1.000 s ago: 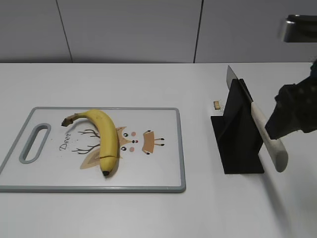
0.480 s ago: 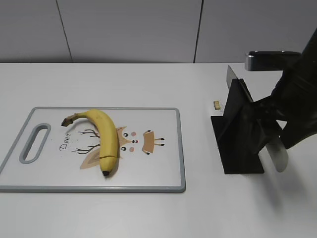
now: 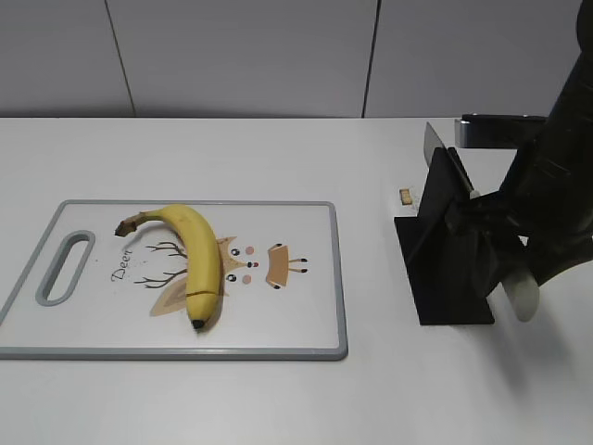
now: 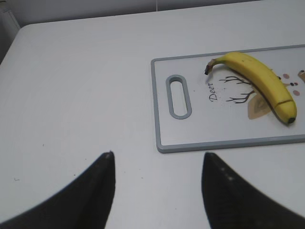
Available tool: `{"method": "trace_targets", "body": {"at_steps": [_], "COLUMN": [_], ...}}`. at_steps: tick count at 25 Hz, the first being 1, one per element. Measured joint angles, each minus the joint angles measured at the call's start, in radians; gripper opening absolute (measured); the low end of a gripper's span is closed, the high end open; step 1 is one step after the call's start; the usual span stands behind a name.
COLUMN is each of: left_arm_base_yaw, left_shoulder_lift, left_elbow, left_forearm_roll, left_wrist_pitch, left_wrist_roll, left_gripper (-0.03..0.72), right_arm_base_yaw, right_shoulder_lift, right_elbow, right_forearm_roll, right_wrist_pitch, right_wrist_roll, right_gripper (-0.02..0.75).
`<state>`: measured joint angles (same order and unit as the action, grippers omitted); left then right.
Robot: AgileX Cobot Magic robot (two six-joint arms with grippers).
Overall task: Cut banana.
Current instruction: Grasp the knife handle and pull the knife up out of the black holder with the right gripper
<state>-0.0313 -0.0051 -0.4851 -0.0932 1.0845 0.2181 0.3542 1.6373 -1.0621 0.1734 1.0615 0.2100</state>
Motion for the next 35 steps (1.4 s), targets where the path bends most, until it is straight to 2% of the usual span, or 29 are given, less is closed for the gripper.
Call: {"method": "trace_targets", "body": {"at_steps": [4,16,21,35], "left_arm_base_yaw": [0.0,0.0,0.0,0.0], "left_shoulder_lift": [0.0,0.0,0.0,0.0], "left_elbow": [0.0,0.0,0.0,0.0], "left_forearm_roll": [0.0,0.0,0.0,0.0], "left_wrist_pitch": [0.0,0.0,0.0,0.0], "left_wrist_roll": [0.0,0.0,0.0,0.0], "left_gripper": [0.553,0.553,0.553,0.553], "right_arm_base_yaw": [0.0,0.0,0.001,0.001], "right_shoulder_lift": [0.0,-0.012,-0.087,-0.235], "right_elbow": [0.0,0.0,0.0,-0.006], "right_forearm_roll": [0.011,0.006,-0.045,-0.072], "right_wrist_pitch": [0.0,-0.002,-0.009,-0.026], "right_wrist_roll": [0.012,0.058,0.088,0.1], "right_gripper": [0.173,0.176,0.172,0.171]}}
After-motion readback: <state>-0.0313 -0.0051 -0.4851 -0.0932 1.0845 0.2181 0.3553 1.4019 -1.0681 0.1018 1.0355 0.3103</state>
